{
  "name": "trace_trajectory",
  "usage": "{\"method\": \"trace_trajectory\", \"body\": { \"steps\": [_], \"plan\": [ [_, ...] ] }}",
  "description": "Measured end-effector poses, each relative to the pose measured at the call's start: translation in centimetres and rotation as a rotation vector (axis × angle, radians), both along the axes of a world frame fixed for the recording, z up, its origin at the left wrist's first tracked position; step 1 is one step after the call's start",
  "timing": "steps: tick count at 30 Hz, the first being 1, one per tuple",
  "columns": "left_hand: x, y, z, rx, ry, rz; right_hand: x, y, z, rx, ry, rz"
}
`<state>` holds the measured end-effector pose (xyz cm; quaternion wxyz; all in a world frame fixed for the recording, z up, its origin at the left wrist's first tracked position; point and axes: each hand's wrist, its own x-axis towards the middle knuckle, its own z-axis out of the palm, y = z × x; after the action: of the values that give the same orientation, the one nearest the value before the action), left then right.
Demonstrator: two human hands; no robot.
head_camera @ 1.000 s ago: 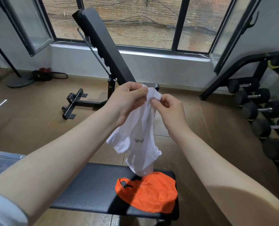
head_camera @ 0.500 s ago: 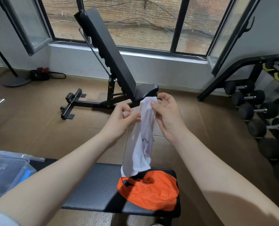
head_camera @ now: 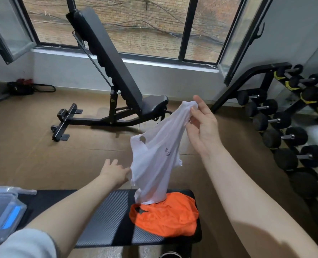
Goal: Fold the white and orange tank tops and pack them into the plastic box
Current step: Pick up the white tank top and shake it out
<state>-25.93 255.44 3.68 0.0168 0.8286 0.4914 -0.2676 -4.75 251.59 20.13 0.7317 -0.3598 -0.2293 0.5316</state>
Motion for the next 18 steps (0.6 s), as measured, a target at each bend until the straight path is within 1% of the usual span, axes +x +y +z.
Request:
{"method": "trace_trajectory", "body": {
  "steps": [1, 2, 4, 5, 7, 8, 10, 13, 14, 16, 17, 18],
  "plan": [
    [-0.3, 0.0, -0.3, -0.031, -0.087, 0.039, -0.1, -0.2, -0.2, 0.003, 0.013, 0.004],
    [-0.3, 0.0, -0.3, -0.057, -0.258, 0.092, -0.2, -0.4, -0.4, 0.002, 0.017, 0.020],
    [0.9, -0.1, 0.9, -0.045, -0.760, 0.197, -0.7, -0.8, -1.1, -0.009, 0.017, 0.073],
    [1.9, 0.0, 1.9, 0.011, -0.997, 0.226, -0.9, -0.9, -1.3, -0.011, 0.017, 0.102],
    [3.8, -0.1, 4.5, 0.089, -1.364, 0.242, -1.3, -1.1, -1.4, -0.004, -0.001, 0.153],
    [4.4, -0.3, 6.1, 0.078, -1.495, 0.229, -1.4, -1.3, -1.5, 0.000, -0.019, 0.174],
    [5.2, -0.8, 8.7, -0.031, -1.658, 0.162, -1.6, -1.8, -1.4, 0.003, -0.057, 0.219],
    [5.9, -1.6, 11.0, -0.276, -1.808, 0.047, -1.8, -2.4, -1.0, 0.022, -0.075, 0.297],
    [6.2, -1.9, 11.4, -0.340, -1.856, 0.052, -1.8, -2.4, -0.8, 0.026, -0.082, 0.318],
    [6.7, -2.1, 11.8, -0.423, -1.914, 0.133, -1.6, -2.4, -0.5, 0.028, -0.110, 0.332],
    [6.9, -2.1, 11.9, -0.416, -1.912, 0.168, -1.4, -2.4, -0.5, 0.025, -0.155, 0.325],
    [7.1, -2.1, 12.1, -0.392, -1.891, 0.186, -1.0, -2.5, -0.4, 0.019, -0.240, 0.307]
  ]
}}
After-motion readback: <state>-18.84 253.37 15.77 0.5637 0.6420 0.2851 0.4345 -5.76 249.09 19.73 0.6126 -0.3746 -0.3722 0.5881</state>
